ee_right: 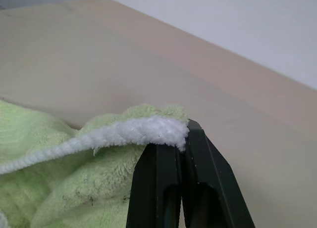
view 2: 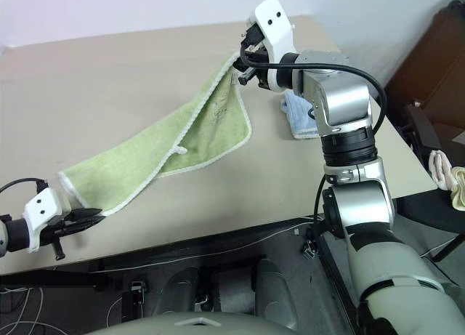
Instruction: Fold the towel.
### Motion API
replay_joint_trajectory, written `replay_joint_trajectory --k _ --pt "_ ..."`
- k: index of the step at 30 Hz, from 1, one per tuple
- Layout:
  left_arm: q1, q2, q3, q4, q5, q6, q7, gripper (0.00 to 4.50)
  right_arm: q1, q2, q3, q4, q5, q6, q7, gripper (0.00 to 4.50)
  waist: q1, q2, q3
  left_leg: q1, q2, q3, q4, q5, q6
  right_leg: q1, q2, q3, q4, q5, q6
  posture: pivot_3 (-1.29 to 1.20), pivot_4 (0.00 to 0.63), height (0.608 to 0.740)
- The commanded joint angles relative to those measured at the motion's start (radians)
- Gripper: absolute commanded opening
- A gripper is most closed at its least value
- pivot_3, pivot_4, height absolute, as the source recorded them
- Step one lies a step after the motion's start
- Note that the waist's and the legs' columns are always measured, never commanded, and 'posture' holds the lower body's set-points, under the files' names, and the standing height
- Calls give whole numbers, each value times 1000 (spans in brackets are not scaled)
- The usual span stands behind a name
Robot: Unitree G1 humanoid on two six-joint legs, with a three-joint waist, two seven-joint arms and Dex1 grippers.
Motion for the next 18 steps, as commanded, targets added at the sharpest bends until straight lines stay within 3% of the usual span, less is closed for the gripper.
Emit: replay_joint_trajectory --k 1,8,11,15,18 --pt "-3 15 13 12 -2 4 -13 26 -6 -14 -6 -41 6 -23 -7 0 0 0 0 0 0 0 2 0 0 0 0 0 2 0 0 0 150 740" --pt "-87 8 90 29 -105 74 -10 26 -3 -19 -16 -39 10 -29 -8 0 0 0 0 0 1 -3 8 0 0 0 0 0 8 -2 -3 0 150 740" --pt "-200 15 120 33 -141 147 62 26 -6 -28 -27 -25 8 -46 -16 0 8 0 0 0 1 -4 8 0 -1 0 0 -1 9 -2 -3 0 150 740" --pt "-396 35 169 20 -302 323 92 26 -15 -42 -43 -4 11 -59 -25 0 11 -1 0 -1 0 -3 9 0 0 1 0 0 8 0 0 0 150 740" --pt "-528 69 172 117 -318 354 88 26 -44 -57 -59 41 7 -85 -36 0 12 -1 0 -2 0 -3 10 1 0 0 2 -1 8 0 1 0 150 740"
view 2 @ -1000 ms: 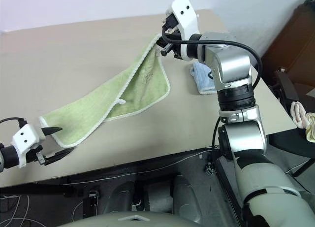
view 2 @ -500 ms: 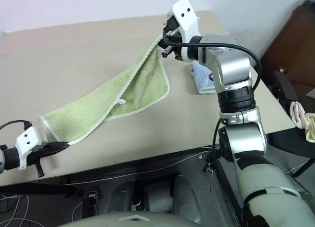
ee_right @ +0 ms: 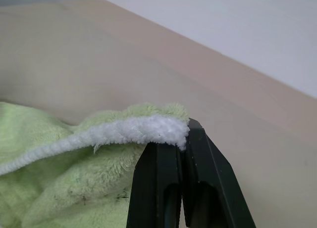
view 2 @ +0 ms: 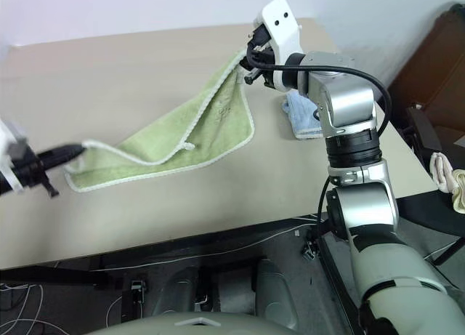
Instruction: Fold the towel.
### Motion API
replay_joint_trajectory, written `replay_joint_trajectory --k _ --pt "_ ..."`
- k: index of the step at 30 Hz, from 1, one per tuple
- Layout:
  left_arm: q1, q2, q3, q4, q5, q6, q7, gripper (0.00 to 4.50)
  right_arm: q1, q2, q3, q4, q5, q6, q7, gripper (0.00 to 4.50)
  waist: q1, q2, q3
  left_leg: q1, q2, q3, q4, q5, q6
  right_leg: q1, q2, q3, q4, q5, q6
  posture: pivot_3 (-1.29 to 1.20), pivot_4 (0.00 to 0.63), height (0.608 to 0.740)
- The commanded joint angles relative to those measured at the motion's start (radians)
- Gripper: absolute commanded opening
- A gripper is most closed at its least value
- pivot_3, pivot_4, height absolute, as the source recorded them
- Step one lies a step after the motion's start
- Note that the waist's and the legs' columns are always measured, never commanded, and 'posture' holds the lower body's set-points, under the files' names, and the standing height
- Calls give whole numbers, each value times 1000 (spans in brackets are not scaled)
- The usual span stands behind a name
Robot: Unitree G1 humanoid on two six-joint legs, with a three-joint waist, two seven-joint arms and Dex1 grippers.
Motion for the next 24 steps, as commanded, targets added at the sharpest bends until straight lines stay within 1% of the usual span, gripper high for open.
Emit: replay_joint_trajectory --k 1,5,7,10,11,13,15,18,20,22,24 --pt "-124 57 39 118 -23 15 0 26 -71 -35 -57 45 5 -53 -23 0 -2 0 0 0 0 0 0 0 0 0 0 0 0 0 0 0 150 740" --pt "-336 86 -39 384 66 -97 -9 26 -127 -45 -73 152 -11 -118 -59 0 -5 0 0 1 0 1 0 0 0 0 1 0 1 0 0 0 150 740" --pt "-503 80 -87 568 127 -172 18 26 -173 -43 -94 234 -12 -160 -88 0 -5 0 0 1 0 1 0 0 0 0 2 0 1 0 0 0 150 740" --pt "-771 69 -166 875 241 -322 72 26 -258 -56 -109 416 -45 -261 -157 0 -5 -2 1 0 0 0 2 1 -1 0 2 -1 1 1 2 0 150 740" --pt "-861 65 -189 974 280 -373 111 26 -285 -67 -114 476 -53 -294 -172 0 -3 -2 1 -1 -1 0 2 1 -1 0 2 -1 0 1 2 0 150 740" --pt "-973 61 -217 1107 332 -447 158 26 -320 -79 -117 556 -62 -340 -180 0 -2 -2 1 -3 -1 0 2 1 0 -1 2 -1 -1 1 3 0 150 740" --pt "-1052 59 -242 1198 378 -502 196 26 -323 -96 -106 583 -70 -364 -148 0 -1 -2 1 -4 -1 0 2 1 0 -1 2 -1 0 1 4 0 150 740" --pt "-1112 56 -270 1273 426 -547 219 26 -270 -120 -89 522 -62 -356 -72 0 -3 -2 1 -6 -1 1 1 1 0 -3 2 -1 -1 0 5 0 150 740" --pt "-1124 55 -275 1294 437 -560 198 26 -171 -151 -67 381 -43 -317 16 0 -1 -2 1 -6 -1 1 1 1 0 -3 2 -1 -1 0 7 0 150 740" --pt "-1107 60 -280 1302 442 -553 135 26 -41 -195 -57 197 -9 -238 92 0 3 -2 1 -6 -1 1 1 0 0 -3 2 -1 -1 -1 8 0 150 740" --pt "-1087 68 -281 1305 448 -548 85 26 47 -226 -57 64 14 -178 129 0 9 -2 1 -7 -1 1 1 0 0 -3 1 -1 -1 -1 8 0 150 740"
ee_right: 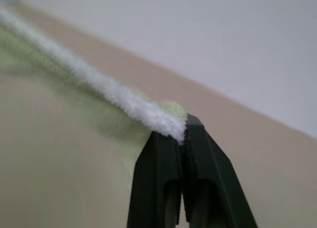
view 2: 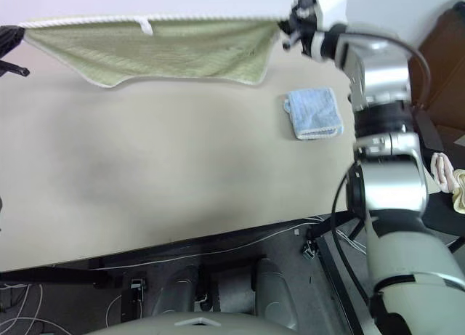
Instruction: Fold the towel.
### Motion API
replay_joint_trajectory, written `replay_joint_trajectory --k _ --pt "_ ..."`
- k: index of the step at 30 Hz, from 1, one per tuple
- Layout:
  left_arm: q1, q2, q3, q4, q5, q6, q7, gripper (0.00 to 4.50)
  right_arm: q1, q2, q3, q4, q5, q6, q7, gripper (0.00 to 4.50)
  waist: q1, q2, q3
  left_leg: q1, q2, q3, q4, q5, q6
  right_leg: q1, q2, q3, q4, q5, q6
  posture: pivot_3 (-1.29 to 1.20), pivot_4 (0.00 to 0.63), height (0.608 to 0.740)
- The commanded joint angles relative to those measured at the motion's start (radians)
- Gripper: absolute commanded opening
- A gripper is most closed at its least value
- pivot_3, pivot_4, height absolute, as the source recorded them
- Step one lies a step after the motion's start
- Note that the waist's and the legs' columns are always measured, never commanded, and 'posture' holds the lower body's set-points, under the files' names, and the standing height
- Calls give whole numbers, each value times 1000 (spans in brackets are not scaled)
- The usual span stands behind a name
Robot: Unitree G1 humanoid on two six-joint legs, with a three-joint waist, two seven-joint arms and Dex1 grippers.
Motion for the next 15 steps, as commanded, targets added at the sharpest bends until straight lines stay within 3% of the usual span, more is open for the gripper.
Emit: replay_joint_trajectory --k 1,7,15 --pt "34 63 13 -1 9 -5 -84 26 114 -84 -20 -250 53 109 75 0 2 0 0 0 0 0 0 0 0 0 0 0 0 0 0 0 150 740" --pt "246 143 26 -42 -8 11 -308 26 378 -200 -3 -599 124 241 162 0 4 0 0 2 1 0 2 0 1 0 0 0 2 0 0 0 150 740" --pt "685 283 88 -245 -87 71 -600 26 590 -325 -10 -827 188 318 218 0 7 -1 0 1 3 -2 11 -2 3 2 -2 0 3 -2 -6 0 150 740"
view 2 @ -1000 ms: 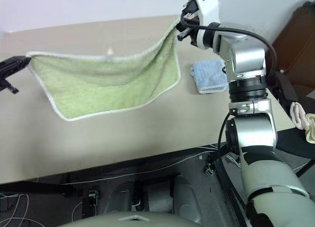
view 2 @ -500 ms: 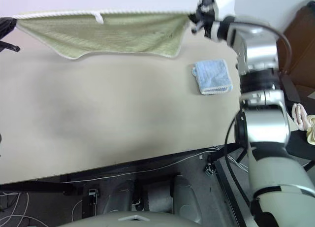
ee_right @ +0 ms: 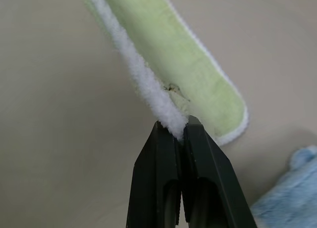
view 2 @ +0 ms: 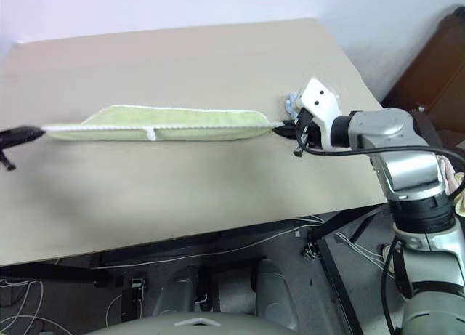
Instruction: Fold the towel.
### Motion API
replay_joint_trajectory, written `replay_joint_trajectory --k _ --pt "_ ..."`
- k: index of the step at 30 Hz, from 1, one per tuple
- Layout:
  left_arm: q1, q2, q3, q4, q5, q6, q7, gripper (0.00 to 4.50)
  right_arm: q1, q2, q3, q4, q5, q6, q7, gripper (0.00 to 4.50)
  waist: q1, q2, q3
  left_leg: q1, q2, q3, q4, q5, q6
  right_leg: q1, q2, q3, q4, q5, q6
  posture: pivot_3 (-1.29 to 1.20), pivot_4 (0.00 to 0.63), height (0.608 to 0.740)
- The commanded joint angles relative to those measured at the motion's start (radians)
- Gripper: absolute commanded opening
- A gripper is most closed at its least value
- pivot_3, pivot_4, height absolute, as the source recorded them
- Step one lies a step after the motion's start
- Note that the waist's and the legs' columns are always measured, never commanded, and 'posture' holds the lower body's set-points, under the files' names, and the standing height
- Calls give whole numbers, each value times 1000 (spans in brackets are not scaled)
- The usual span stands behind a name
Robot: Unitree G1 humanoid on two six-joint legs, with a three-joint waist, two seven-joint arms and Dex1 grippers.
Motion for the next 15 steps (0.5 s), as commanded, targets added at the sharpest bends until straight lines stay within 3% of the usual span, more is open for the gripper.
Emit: replay_joint_trajectory --k 1,8,15 --pt "146 100 74 -88 -41 44 -52 26 75 -80 -61 -79 22 10 29 0 1 -1 0 0 0 0 0 0 0 1 0 0 0 0 0 0 150 740" --pt "525 138 232 -324 -130 168 -88 26 310 -260 -35 -74 -83 -198 88 0 7 -2 -1 1 0 -3 1 0 0 1 -4 0 0 1 -2 0 150 740" --pt "937 98 475 -645 -115 270 -75 26 448 -319 -156 -175 81 -200 198 0 -3 -1 -1 1 1 -3 1 0 0 0 -4 0 -1 1 -3 0 150 740"
